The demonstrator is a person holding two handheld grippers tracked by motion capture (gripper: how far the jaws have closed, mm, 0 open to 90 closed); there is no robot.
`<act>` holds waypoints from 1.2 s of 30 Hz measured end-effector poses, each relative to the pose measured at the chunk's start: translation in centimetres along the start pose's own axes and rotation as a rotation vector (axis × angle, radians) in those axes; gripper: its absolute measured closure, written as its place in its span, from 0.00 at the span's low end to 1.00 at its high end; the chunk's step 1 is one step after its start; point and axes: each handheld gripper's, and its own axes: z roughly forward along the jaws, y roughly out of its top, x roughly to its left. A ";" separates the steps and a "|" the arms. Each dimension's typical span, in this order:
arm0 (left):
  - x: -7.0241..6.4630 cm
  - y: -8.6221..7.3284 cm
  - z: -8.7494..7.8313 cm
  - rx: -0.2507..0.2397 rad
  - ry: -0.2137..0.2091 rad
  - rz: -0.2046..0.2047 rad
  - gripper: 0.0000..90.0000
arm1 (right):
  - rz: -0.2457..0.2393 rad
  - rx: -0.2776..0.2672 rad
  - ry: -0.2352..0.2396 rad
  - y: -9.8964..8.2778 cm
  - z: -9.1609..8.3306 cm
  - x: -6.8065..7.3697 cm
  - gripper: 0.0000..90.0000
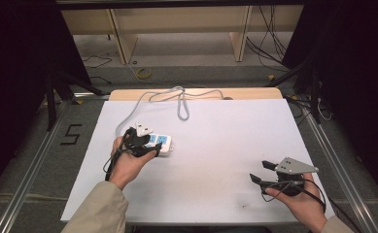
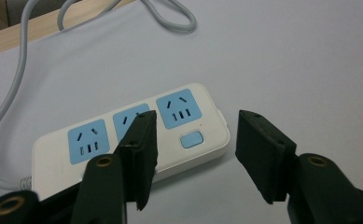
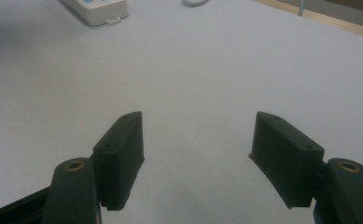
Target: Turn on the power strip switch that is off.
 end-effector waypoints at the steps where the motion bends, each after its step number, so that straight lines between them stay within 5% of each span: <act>1: 0.0 -0.1 0.0 0.001 -0.001 -0.003 0.49 | 0.000 0.000 0.000 0.0 0.0 0.0 0.38; 36: 0.2 -3.2 -2.4 -0.034 -0.019 0.018 0.30 | 0.001 -0.001 -0.002 0.1 0.0 -0.1 0.38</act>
